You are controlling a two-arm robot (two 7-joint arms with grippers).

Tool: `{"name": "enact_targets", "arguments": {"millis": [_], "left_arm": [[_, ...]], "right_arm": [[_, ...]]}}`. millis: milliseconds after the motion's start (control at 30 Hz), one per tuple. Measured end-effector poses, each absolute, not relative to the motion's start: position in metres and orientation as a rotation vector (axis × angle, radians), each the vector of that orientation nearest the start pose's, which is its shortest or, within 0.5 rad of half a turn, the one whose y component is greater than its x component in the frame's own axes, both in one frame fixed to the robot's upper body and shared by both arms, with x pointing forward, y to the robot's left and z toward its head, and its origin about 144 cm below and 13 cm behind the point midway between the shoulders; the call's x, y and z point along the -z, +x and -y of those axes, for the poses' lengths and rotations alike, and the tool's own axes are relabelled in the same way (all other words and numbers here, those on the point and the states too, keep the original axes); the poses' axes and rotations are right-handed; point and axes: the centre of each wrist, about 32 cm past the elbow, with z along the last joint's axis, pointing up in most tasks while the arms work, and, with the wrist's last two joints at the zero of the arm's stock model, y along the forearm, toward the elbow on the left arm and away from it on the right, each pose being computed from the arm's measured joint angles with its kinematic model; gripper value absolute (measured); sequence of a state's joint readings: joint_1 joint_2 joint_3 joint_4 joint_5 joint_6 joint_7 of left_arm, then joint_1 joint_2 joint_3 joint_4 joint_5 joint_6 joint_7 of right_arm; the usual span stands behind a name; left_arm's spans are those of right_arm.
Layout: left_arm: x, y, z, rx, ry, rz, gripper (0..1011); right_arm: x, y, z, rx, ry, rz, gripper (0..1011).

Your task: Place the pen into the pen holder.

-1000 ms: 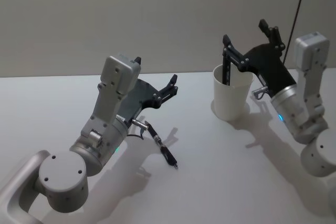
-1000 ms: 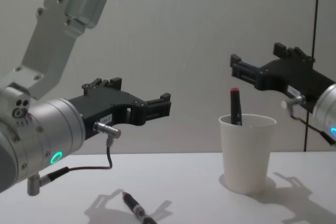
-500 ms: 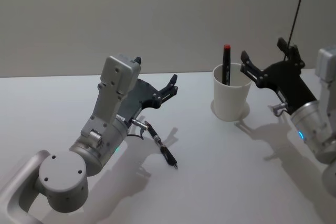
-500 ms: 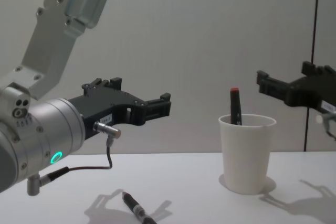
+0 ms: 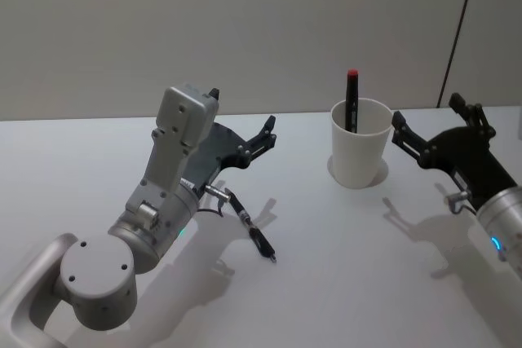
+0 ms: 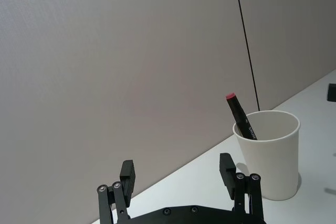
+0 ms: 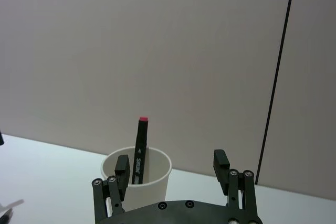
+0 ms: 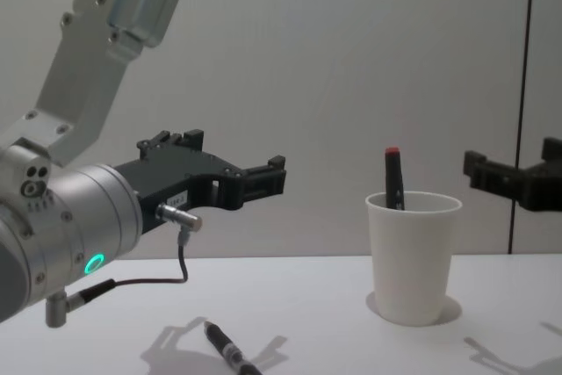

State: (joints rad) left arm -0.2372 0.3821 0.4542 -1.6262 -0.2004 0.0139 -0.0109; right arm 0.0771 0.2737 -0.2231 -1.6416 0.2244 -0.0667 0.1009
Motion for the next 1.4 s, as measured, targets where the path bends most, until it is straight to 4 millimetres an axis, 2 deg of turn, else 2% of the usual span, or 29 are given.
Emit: {"name": "enact_targets", "arguments": {"millis": [233, 433, 1400], "left_arm": [[-1.204, 0.492, -0.198, -1.124, 0.061, 0.268, 1001], [-1.204, 0.492, -0.198, -1.124, 0.061, 0.268, 1001], [-1.206, 0.489, -0.205, -1.094, 0.065, 0.251, 1001]], "right_arm": [[-1.186, 0.451, 0.236, 1.232, 0.042, 0.097, 1001], [-1.188, 0.444, 0.237, 1.230, 0.027, 0.077, 1002], [-1.189, 0.443, 0.237, 1.229, 0.026, 0.075, 1001]]}}
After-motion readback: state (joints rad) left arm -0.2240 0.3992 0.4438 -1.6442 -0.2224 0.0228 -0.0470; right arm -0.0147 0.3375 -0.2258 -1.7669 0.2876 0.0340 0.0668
